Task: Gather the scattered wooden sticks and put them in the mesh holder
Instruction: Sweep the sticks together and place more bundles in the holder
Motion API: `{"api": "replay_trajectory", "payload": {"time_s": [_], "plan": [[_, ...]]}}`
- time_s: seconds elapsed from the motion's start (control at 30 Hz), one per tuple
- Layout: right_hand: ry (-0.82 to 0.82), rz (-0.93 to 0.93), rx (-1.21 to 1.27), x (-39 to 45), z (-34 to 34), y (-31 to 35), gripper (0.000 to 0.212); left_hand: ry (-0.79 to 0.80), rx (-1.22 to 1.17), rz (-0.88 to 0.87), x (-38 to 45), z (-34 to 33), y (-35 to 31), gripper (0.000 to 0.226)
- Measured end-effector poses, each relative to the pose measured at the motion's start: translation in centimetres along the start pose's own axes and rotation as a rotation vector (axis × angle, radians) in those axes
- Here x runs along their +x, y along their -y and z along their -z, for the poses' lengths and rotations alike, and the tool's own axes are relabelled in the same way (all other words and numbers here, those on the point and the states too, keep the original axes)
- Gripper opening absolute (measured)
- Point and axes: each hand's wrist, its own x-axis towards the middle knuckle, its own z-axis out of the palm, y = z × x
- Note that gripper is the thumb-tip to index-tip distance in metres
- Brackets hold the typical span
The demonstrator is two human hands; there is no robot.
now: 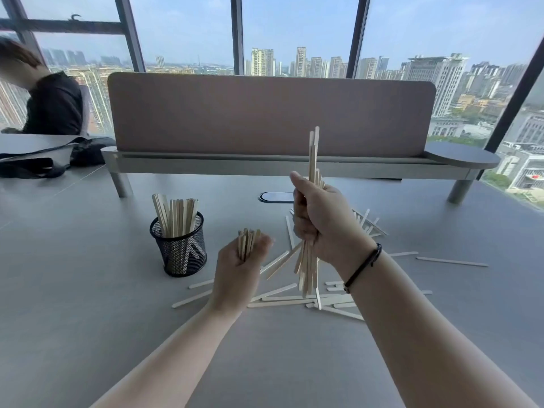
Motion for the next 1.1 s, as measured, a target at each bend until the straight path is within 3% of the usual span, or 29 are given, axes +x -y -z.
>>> {"api": "replay_trajectory", "payload": {"time_s": [0.07, 0.17, 0.37, 0.53, 0.7, 1.0, 1.1], "plan": [[-0.016, 0.028, 0.039, 0.0, -0.2, -0.5, 0.045, 0.106, 0.043, -0.026, -0.5, -0.3, -0.4, 0.029], [-0.035, 0.107, 0.060, -0.2, -0.4, -1.1, 0.051, 0.261, 0.117, -0.101, -1.0, -0.4, -0.4, 0.046], [-0.060, 0.189, 0.085, -0.8, -0.5, -2.5, 0.056, 0.397, 0.161, -0.105, -1.4, -0.9, -0.1, 0.028], [-0.021, 0.208, 0.082, -1.2, -0.3, -3.2, 0.060, 0.401, 0.219, -0.107, -1.4, -0.9, 0.1, 0.017], [0.012, 0.250, -0.009, -1.6, 0.3, -4.0, 0.039, 0.409, 0.284, -0.109, -1.5, -0.9, 0.2, 0.022], [0.000, 0.243, 0.022, -2.2, 0.9, -4.4, 0.051, 0.361, 0.321, -0.223, -1.7, -0.8, 0.1, 0.024], [-0.030, 0.248, 0.057, -2.2, 1.7, -4.4, 0.052, 0.276, 0.177, -0.161, -1.3, -0.5, -0.2, 0.024]]}}
